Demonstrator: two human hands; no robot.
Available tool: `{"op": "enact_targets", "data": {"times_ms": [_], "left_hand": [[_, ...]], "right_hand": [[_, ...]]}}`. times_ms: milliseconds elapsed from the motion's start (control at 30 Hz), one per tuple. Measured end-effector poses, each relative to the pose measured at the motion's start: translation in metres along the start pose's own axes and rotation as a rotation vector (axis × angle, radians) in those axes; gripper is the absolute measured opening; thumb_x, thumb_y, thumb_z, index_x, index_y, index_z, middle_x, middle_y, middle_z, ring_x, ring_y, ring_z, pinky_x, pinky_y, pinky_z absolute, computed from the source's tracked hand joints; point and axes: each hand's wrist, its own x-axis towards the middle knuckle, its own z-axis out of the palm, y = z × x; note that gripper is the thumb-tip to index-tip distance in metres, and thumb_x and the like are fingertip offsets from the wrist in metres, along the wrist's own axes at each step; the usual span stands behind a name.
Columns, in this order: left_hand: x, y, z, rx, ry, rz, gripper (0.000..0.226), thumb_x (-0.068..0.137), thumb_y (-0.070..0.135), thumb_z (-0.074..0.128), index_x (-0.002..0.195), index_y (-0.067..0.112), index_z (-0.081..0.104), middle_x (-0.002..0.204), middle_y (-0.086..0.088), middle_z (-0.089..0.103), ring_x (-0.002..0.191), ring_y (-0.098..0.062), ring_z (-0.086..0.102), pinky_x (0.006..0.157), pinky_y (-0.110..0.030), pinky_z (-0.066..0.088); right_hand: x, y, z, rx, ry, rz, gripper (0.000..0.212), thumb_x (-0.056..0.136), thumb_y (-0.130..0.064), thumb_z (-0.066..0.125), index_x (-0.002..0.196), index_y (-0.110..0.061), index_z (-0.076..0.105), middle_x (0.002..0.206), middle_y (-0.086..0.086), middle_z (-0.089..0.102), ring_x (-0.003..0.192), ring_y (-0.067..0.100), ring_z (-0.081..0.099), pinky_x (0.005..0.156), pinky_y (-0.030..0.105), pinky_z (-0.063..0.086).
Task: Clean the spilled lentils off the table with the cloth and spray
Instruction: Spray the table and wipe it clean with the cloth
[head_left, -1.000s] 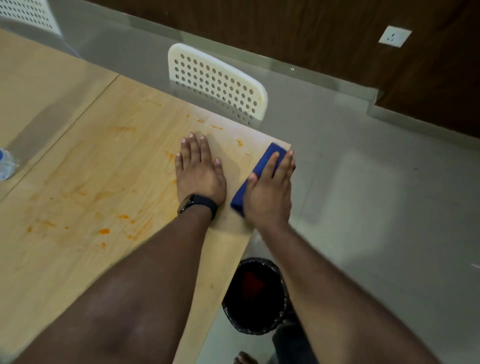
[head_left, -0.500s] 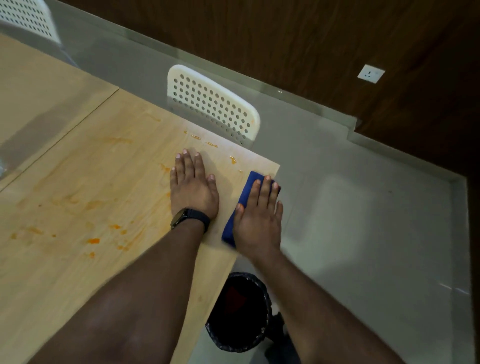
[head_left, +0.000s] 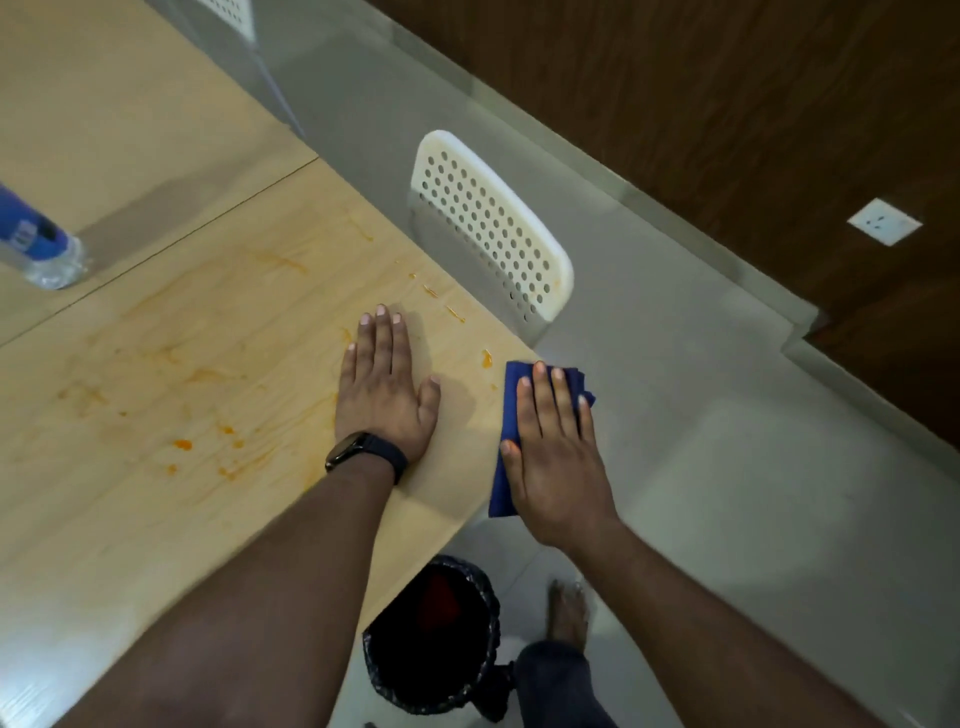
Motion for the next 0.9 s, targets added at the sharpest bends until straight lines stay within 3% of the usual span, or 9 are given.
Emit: {"op": "enact_targets", "data": {"times_ms": [300,567,900], "left_hand": [[0.003,0.001,0.006,-0.01,0.033,-0.112,0.085,0.1,0.061,0.018,0.165,0.015,-0.011,0.172,-0.004,-0.019,0.159,-0.018,-0.018,0.13,-0.04,-0.003],[0.001,0.008,0.001,-0.002,0.042,-0.2,0.084,0.102,0.066,0.009,0.165,0.014,-0.012,0.173,-0.004,-0.018,0.159,-0.018,-0.019,0.13,-0.04,-0.002],[0.0,0.011,0.001,0.02,0.052,-0.213,0.084,0.102,0.065,0.008,0.166,0.012,-0.008,0.173,-0.006,-0.014,0.159,-0.019,-0.016,0.13,-0.041,-0.001]], "right_hand": [[0.123,0.008,-0.007,-0.034,-0.055,-0.208,0.075,0.108,-0.046,0.025,0.166,-0.006,0.0,0.175,0.014,-0.006,0.162,0.029,-0.005,0.129,0.054,0.016],[0.062,0.043,-0.013,-0.036,-0.106,-0.376,0.073,0.11,-0.047,0.021,0.166,-0.01,-0.007,0.174,0.008,-0.017,0.16,0.024,-0.018,0.129,0.053,0.015],[0.098,0.036,-0.01,-0.061,-0.088,-0.394,0.077,0.104,-0.045,0.025,0.167,-0.011,-0.005,0.174,0.008,-0.015,0.161,0.026,-0.015,0.129,0.054,0.015]]}}
